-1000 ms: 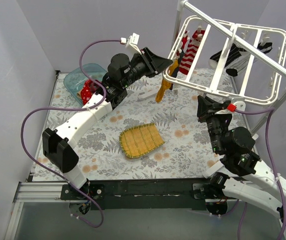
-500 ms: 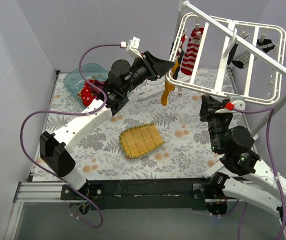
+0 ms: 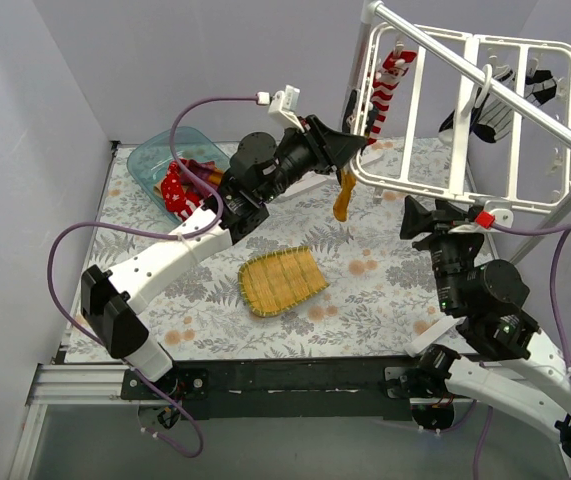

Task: Remove the socks clipped to the hanger
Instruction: Adjust the hanger on the clothesline.

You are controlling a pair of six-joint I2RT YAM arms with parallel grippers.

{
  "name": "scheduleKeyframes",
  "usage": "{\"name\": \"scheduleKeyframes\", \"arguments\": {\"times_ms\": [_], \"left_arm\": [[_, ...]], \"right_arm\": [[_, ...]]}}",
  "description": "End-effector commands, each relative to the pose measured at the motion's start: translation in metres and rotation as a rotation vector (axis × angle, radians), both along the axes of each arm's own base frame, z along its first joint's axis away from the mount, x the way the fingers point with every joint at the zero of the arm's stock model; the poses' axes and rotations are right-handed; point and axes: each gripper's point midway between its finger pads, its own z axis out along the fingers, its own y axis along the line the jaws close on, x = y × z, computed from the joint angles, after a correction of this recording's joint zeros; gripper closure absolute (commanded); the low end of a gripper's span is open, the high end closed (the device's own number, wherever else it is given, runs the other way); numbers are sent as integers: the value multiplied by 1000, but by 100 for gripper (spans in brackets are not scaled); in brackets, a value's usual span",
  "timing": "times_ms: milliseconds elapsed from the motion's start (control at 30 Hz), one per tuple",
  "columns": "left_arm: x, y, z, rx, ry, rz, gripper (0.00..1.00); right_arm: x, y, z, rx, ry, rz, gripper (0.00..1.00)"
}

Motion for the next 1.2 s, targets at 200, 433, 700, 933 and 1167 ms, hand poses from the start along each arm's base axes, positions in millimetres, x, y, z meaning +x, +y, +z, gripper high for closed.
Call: {"name": "scheduleKeyframes", "arguments": {"times_ms": [200,433,700,933,1167], "left_arm": [[-35,-6,31,-6,-126,-44,100],[-43,-11,24,-1,-111,-50,100],[-42,-5,19,-69,-45,12,100],[-51,-2,17,-95,-32,5,99],[-65,-12,12,-81,-28,-48,92]], "right_arm": [[-13,8,-5,52,59,118,26],[-25,18,-16,-5,93,226,21],[-28,25,-34,-37,41,272,16],[-17,8,-19,-20,35,142,18],[-10,13,-8,-21,3,127,19]]}}
